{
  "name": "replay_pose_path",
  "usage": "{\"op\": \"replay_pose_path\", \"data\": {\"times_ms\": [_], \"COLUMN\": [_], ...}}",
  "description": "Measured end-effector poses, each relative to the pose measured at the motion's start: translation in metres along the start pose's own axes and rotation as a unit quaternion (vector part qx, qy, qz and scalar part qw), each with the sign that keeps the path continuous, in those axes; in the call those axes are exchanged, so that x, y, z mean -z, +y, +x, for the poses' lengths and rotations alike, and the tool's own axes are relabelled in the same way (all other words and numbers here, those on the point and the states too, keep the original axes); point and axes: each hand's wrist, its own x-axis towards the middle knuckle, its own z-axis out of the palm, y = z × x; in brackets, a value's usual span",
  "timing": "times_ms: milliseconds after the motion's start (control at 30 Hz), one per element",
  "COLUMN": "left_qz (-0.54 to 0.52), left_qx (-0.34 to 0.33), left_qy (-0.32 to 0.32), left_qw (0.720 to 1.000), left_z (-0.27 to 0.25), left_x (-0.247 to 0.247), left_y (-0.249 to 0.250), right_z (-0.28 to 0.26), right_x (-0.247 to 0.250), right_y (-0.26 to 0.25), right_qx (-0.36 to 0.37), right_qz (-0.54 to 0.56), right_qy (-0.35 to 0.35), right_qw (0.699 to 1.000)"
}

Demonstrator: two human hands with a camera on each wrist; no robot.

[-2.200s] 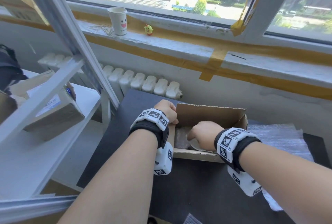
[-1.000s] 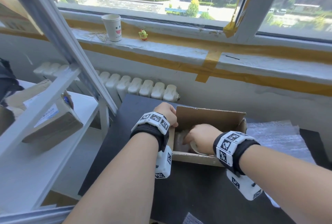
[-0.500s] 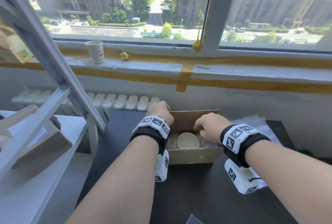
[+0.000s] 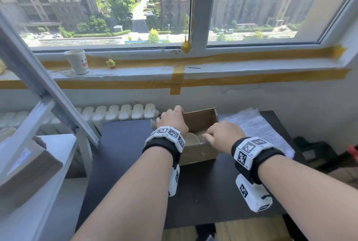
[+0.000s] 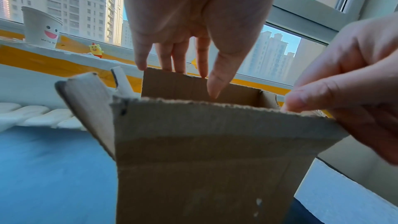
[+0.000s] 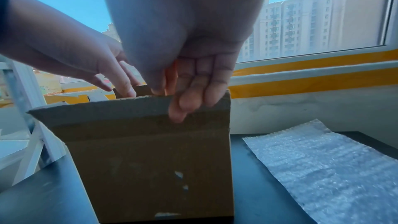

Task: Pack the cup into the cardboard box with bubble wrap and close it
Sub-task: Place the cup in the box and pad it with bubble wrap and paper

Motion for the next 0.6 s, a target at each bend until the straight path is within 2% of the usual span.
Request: {"op": "replay_pose_path", "data": {"times_ms": [200,400,467,533,600], "left_qz": [0.04,0.049,0.041,0.028,0.019], "left_qx": [0.001,0.059,0.083,0.114,0.116], "left_qy": [-0.012,-0.04,-0.072,-0.133,-0.144], "left_qw": [0.999,0.996,0.993,0.984,0.983], "left_z": [-0.008,-0.002,-0.001,0.008,0.02], "left_x": [0.002,0.021,0.024,0.022,0.016], "left_y": [-0.002,-0.022,-0.026,-0.028,-0.029], "right_z": [0.001,0.018,0.025,0.032,0.039], "right_x": [-0.003,0.009,0.018,0.021,0.019], "right_y": [-0.007,-0.009,-0.008,-0.006,-0.004], "right_qx": [-0.06,-0.125,-0.134,-0.134,-0.117], "right_qz": [0.057,0.121,0.136,0.159,0.173], "right_qy": [0.022,-0.012,-0.037,-0.044,-0.033], "right_qw": [0.996,0.985,0.981,0.977,0.977]}}
